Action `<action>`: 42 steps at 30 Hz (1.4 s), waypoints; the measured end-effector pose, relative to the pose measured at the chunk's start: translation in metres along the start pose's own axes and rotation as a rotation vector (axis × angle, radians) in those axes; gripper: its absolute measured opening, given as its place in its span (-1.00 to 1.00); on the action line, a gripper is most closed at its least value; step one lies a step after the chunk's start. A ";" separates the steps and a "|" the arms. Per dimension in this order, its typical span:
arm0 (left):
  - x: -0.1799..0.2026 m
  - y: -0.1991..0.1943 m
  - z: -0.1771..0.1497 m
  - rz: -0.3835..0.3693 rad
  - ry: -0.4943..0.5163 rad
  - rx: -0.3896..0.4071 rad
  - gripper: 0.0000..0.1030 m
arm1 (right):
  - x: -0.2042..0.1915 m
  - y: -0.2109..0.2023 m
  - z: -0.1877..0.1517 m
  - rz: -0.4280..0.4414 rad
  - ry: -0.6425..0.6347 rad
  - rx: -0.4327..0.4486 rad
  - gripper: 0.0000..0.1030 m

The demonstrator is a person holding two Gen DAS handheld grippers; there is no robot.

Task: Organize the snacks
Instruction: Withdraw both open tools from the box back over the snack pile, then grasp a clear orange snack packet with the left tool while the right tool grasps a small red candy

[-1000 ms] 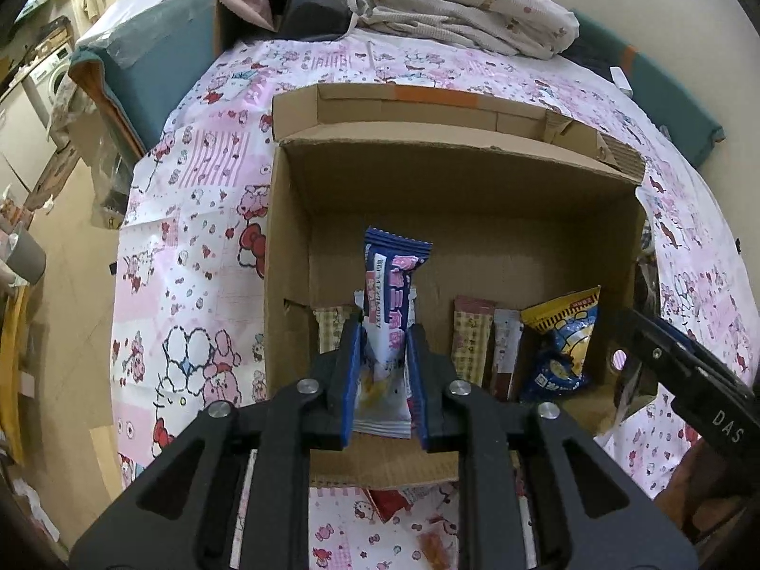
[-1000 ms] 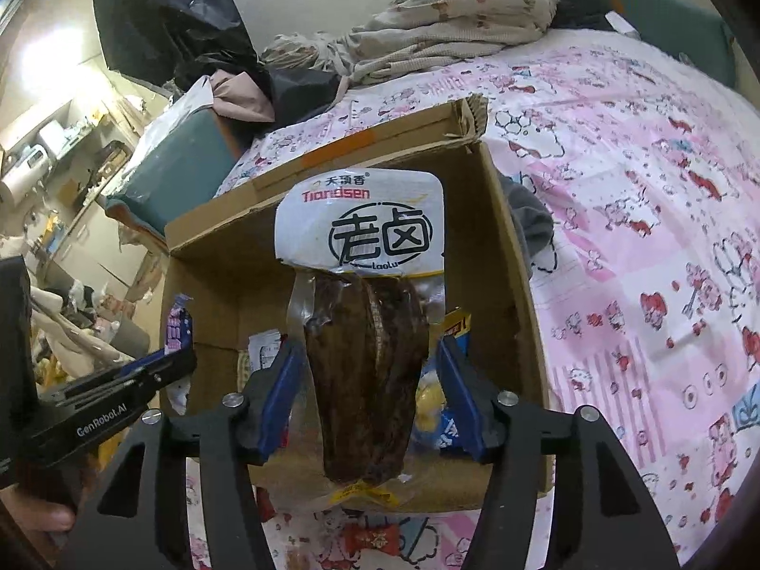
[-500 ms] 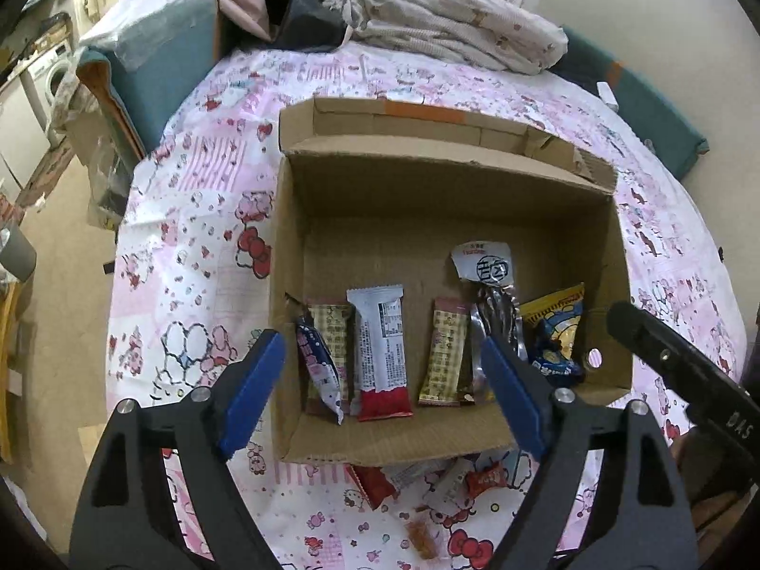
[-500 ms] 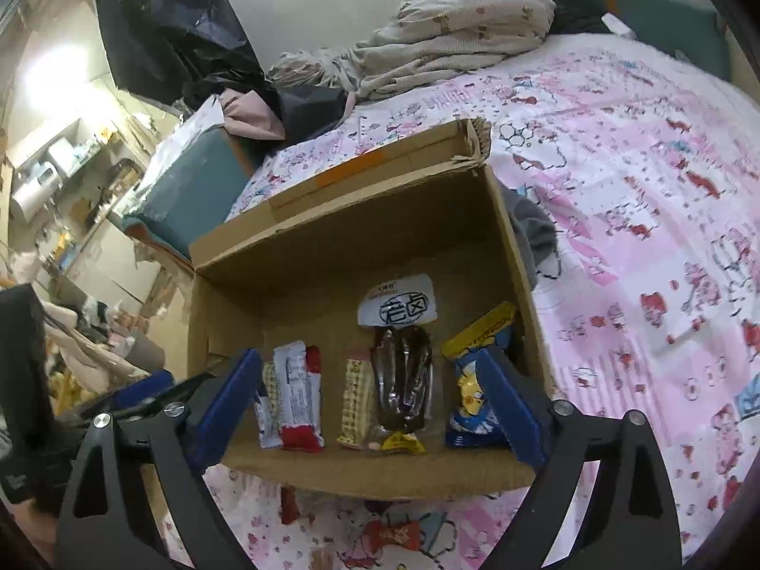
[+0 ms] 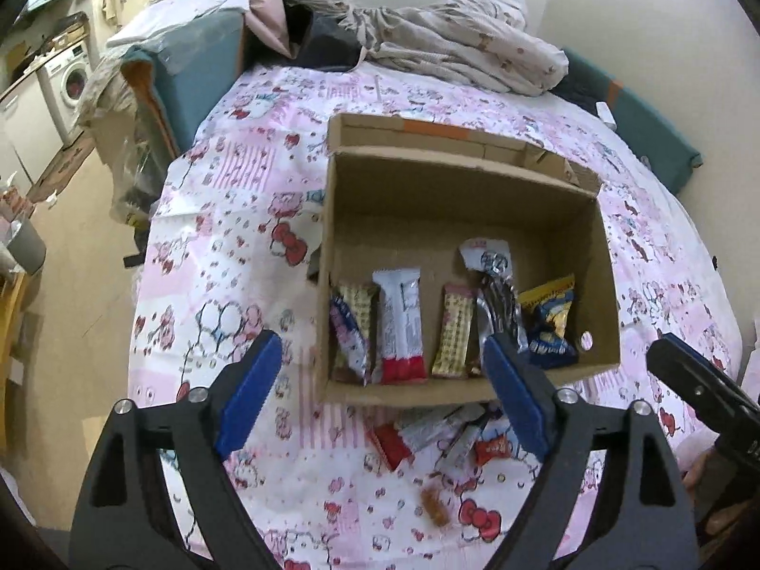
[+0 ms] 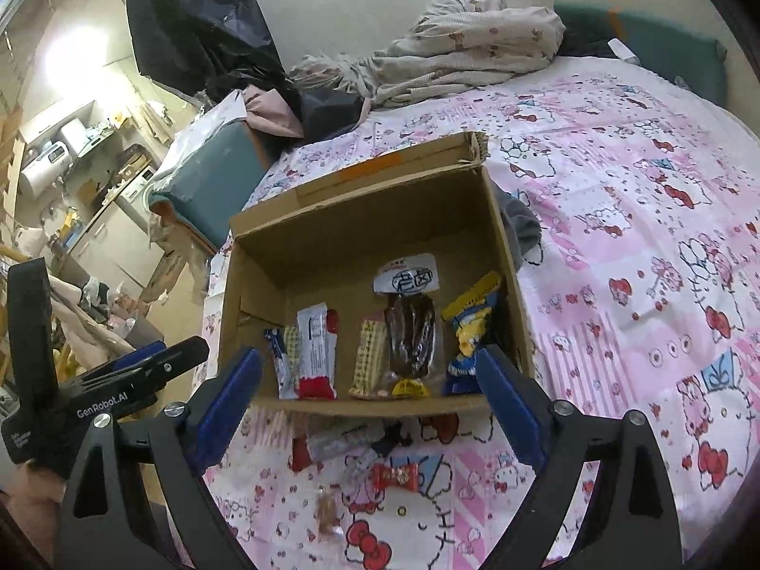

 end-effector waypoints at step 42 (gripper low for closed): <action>0.016 0.062 -0.119 0.077 0.030 -0.297 0.85 | 0.049 -0.001 -0.073 -0.093 0.205 -0.182 0.82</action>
Point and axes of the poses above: each gripper's, at about its wrist camera, not at the fingertips, and y roughly the way its jaws point, x to its right, z to its top, the point moved 5 cm from there along y, roughly the way its jaws point
